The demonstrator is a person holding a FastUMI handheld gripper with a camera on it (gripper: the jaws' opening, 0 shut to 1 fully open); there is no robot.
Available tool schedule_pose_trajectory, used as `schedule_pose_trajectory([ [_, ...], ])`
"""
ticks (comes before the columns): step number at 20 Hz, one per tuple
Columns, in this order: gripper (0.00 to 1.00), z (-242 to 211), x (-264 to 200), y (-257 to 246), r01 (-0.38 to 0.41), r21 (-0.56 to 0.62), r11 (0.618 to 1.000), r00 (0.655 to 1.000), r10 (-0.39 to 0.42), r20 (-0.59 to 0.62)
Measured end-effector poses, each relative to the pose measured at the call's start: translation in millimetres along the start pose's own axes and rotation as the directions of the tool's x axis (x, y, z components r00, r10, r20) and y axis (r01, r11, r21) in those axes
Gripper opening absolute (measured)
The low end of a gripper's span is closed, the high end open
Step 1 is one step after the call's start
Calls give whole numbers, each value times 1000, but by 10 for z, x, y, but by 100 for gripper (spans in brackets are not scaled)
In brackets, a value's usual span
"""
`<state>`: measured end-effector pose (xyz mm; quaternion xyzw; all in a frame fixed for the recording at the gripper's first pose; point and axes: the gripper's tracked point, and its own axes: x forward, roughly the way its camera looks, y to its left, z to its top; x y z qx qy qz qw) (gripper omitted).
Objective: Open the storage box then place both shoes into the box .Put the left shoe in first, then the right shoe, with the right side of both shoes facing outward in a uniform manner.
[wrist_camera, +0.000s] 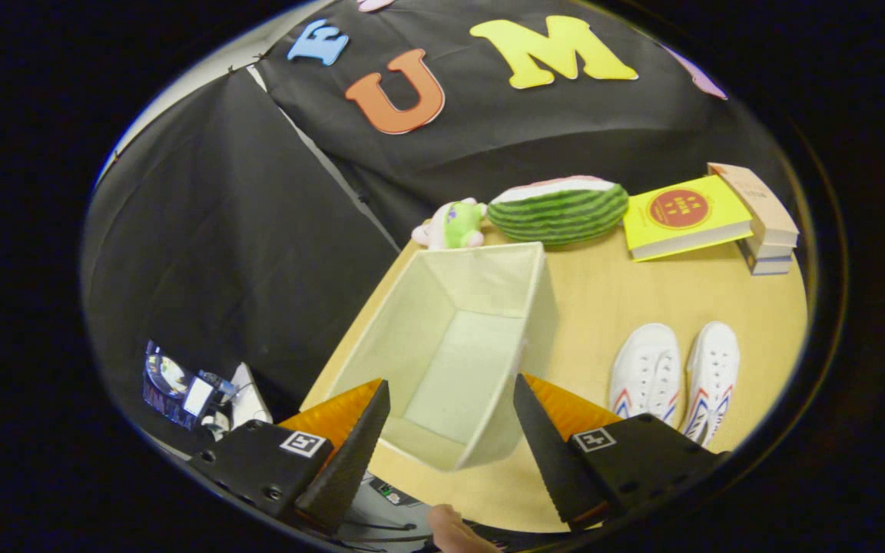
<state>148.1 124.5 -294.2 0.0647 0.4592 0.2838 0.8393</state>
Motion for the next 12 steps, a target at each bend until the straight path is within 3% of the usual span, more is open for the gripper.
schedule_pose_trajectory([
  [6,100,-225,-145,-884,124,38,992,991,-122,-51],
  [12,100,-597,-167,-1685,283,57,958,952,-273,-140],
])
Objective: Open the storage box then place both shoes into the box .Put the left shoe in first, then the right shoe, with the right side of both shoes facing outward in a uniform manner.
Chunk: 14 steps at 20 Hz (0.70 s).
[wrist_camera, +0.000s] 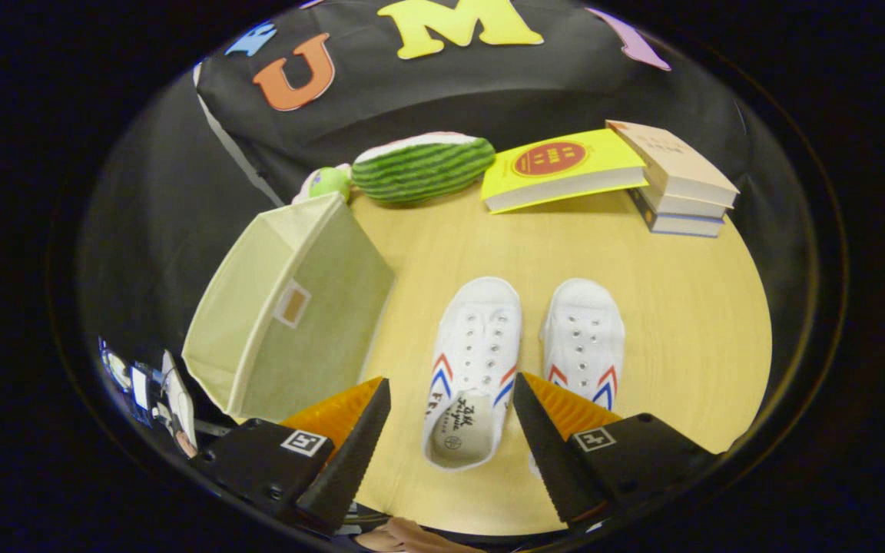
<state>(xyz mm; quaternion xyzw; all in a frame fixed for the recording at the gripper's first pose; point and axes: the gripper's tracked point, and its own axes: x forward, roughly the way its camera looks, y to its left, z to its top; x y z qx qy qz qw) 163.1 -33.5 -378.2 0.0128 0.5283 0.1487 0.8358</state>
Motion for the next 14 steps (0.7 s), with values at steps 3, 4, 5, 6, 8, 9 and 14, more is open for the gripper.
schedule_pose_trajectory([
  [3,100,-18,79,-191,25,23,999,999,-25,-23],
  [4,100,-40,114,-249,47,24,999,998,-46,-37],
  [5,99,-94,156,-337,76,21,997,996,-74,-58],
  [6,94,-123,193,-387,100,34,994,993,-97,-70],
  [8,88,-202,265,-368,86,16,996,991,-84,-102],
  [9,84,-228,304,-342,73,7,997,992,-71,-108],
  [14,59,-298,510,-418,99,-39,994,983,-104,-149],
])
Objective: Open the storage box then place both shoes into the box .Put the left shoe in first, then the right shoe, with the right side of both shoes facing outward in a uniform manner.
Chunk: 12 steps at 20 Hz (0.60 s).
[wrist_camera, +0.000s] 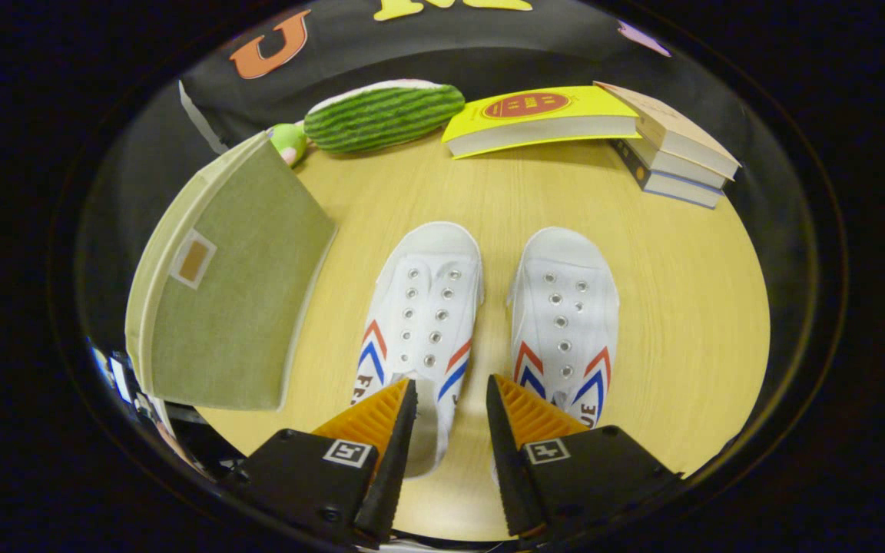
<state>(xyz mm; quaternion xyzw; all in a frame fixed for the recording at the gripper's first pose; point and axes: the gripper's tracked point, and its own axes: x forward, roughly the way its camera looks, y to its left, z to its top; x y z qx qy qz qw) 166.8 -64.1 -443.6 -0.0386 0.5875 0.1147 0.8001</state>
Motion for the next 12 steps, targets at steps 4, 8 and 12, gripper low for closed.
schedule_pose_trajectory([
  [4,28,-42,229,137,-73,12,997,997,74,-36],
  [8,12,7,148,149,-157,95,983,987,158,-10],
  [12,6,24,-17,239,-225,170,959,974,228,5],
])
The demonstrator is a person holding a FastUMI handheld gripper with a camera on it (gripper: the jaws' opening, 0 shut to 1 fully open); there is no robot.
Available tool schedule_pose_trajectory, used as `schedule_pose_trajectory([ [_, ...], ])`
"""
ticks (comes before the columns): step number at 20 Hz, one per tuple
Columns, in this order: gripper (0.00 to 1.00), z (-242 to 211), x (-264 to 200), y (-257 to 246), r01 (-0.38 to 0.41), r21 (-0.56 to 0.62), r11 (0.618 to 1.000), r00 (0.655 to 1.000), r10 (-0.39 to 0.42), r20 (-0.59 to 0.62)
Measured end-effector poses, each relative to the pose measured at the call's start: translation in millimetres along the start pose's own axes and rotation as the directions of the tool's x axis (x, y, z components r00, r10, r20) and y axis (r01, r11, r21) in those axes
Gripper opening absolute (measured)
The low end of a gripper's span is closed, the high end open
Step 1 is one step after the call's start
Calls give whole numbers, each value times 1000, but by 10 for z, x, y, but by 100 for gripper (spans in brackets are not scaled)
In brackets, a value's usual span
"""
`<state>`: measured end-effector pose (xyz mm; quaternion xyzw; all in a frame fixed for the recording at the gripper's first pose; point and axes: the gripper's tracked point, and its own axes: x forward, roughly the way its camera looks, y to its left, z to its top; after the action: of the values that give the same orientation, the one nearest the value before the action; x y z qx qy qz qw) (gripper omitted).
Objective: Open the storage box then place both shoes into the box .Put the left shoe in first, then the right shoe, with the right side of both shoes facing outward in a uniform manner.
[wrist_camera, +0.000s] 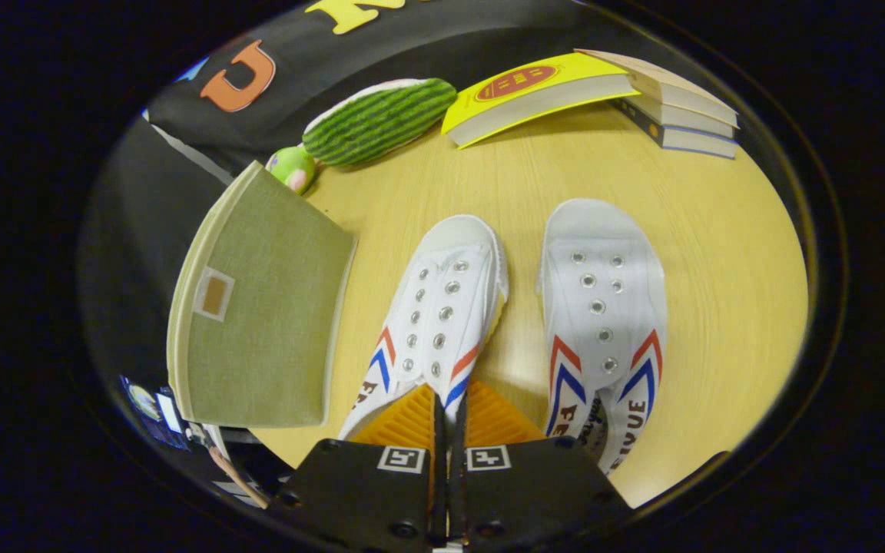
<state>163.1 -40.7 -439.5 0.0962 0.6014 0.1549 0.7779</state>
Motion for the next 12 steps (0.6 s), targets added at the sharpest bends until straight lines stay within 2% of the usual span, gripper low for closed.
schedule_pose_trajectory([
  [4,6,171,-279,293,-45,-26,999,996,47,79],
  [12,6,592,-926,1237,-121,-13,993,973,121,197],
])
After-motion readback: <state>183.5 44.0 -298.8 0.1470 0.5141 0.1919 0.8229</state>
